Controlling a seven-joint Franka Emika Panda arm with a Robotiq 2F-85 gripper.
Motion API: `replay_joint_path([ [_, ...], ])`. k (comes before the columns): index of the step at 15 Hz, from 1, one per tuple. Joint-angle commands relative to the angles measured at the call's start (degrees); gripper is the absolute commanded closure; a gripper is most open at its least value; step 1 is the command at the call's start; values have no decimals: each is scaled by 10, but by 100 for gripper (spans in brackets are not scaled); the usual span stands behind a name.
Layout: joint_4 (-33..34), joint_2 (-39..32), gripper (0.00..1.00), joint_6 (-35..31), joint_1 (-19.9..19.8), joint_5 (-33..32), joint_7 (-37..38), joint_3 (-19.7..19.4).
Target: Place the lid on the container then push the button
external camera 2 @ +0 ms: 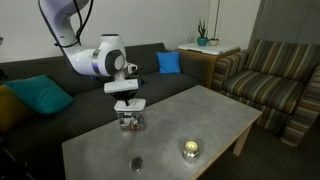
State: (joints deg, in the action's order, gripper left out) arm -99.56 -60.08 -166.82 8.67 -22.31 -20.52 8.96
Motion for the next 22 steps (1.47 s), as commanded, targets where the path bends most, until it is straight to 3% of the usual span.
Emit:
replay_joint_path([
  [1, 61, -64, 100, 39, -10, 20, -25, 8],
  [6, 86, -68, 100, 74, -8, 31, -33, 14],
  [12, 71, -29, 100, 95, 0, 29, -29, 9],
  [22, 75, -20, 100, 67, -5, 23, -34, 1],
])
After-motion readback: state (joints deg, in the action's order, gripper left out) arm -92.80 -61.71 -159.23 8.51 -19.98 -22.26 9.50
